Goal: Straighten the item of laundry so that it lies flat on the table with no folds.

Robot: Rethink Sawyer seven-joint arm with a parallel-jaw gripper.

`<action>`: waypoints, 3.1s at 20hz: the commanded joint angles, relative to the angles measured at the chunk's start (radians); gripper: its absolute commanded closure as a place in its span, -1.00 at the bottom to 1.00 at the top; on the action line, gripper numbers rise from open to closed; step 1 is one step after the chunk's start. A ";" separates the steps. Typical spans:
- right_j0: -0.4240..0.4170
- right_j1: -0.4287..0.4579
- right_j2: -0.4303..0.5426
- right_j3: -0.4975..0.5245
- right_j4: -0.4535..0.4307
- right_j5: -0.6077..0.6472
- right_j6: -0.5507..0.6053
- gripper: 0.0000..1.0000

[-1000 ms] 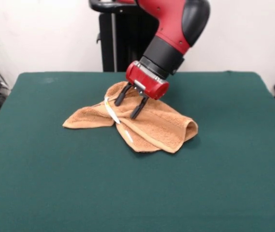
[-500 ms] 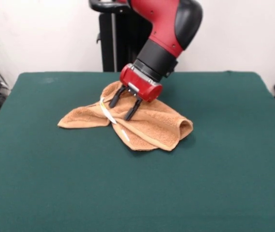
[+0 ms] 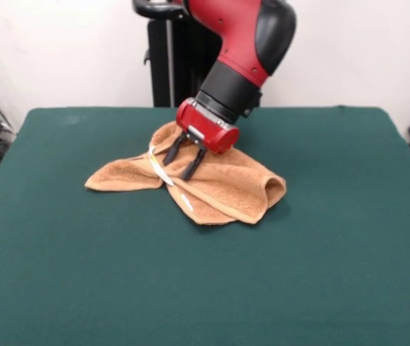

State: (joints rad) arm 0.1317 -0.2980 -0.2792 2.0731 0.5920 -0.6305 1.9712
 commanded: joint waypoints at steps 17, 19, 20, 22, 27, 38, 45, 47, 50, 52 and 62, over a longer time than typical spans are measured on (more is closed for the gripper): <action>0.070 -0.228 0.053 -0.016 0.083 0.692 0.132 1.00; 0.068 -0.271 0.030 -0.056 0.031 0.952 0.219 1.00; 0.070 -0.285 0.014 -0.080 0.003 1.055 0.256 1.00; 0.113 -0.285 -0.068 -0.141 -0.043 1.216 0.304 1.00; 0.198 -0.257 -0.209 -0.232 -0.083 1.352 0.354 1.00; 0.151 -0.354 -0.213 -0.293 -0.141 1.546 0.265 1.00; -0.150 -0.455 0.149 -0.126 0.070 1.403 -0.159 1.00; -0.251 -0.467 0.290 -0.027 0.211 1.361 -0.352 1.00; -0.347 -0.485 0.446 0.092 0.462 1.417 -0.643 1.00; -0.367 -0.497 0.473 0.125 0.526 1.496 -0.698 1.00; -0.424 -0.473 0.560 0.212 0.676 1.699 -0.981 1.00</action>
State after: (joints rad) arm -0.2871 -0.7884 0.0363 2.1258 1.1511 0.8339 1.5177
